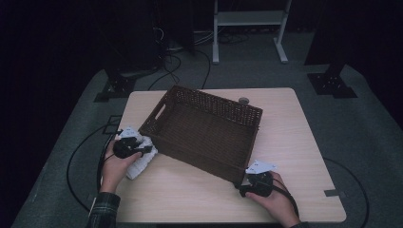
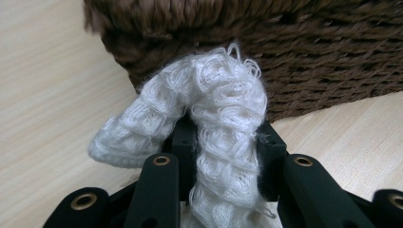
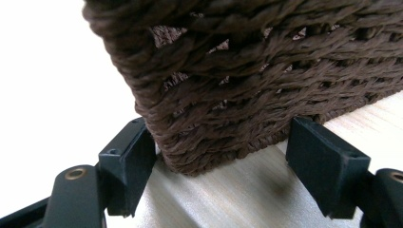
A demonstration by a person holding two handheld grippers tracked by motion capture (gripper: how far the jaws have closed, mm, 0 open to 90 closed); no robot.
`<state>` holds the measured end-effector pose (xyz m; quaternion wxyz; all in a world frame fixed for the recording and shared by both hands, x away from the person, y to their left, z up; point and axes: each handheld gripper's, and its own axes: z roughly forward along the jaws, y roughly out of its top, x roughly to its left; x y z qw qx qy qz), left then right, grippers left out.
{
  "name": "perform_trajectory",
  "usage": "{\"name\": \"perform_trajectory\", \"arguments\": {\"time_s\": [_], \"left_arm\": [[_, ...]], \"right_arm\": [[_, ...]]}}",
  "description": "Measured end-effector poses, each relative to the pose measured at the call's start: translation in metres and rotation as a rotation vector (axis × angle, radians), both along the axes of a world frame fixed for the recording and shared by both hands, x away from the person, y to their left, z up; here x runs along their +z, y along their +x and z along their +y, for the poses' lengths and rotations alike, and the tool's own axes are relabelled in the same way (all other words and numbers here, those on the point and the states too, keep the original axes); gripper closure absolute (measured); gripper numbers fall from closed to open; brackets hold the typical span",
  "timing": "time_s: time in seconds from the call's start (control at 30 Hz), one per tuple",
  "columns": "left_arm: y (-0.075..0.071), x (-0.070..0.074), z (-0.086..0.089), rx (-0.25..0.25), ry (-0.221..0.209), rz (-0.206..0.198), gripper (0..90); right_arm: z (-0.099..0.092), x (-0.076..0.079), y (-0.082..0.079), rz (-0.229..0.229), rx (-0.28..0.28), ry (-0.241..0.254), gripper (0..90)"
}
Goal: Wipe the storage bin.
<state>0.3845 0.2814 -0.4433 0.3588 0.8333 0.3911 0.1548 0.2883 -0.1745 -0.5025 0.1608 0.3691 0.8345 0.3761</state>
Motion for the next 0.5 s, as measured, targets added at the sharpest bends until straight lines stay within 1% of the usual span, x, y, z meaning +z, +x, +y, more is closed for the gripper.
{"name": "perform_trajectory", "arguments": {"time_s": [0.1, 0.13, 0.23, 0.3, 0.33, 0.43, 0.5], "left_arm": [[0.003, -0.005, 0.0, -0.004, -0.007, 0.01, 68.1], [0.003, -0.006, 0.0, 0.002, -0.02, 0.012, 68.1], [0.005, -0.009, 0.002, 0.001, -0.025, 0.022, 68.1], [0.006, -0.013, 0.002, 0.003, -0.017, 0.033, 68.2], [0.006, -0.015, 0.001, 0.003, -0.003, 0.042, 68.2], [0.007, -0.023, -0.003, -0.003, 0.019, 0.055, 68.2], [0.007, -0.025, -0.003, -0.002, 0.02, 0.063, 68.4]], "right_arm": [[0.0, 0.0, 0.0, 0.0, 0.0, 0.0, 24.7], [0.0, 0.0, 0.0, 0.0, 0.0, 0.0, 24.7], [0.0, 0.0, 0.0, 0.0, 0.002, 0.0, 25.1], [0.0, 0.0, 0.0, 0.0, 0.002, 0.0, 25.0], [0.0, 0.0, 0.0, 0.001, 0.002, 0.0, 25.1], [0.0, 0.0, 0.0, 0.001, 0.002, 0.001, 25.0], [0.0, 0.0, 0.0, 0.002, 0.005, 0.001, 25.0]]}}
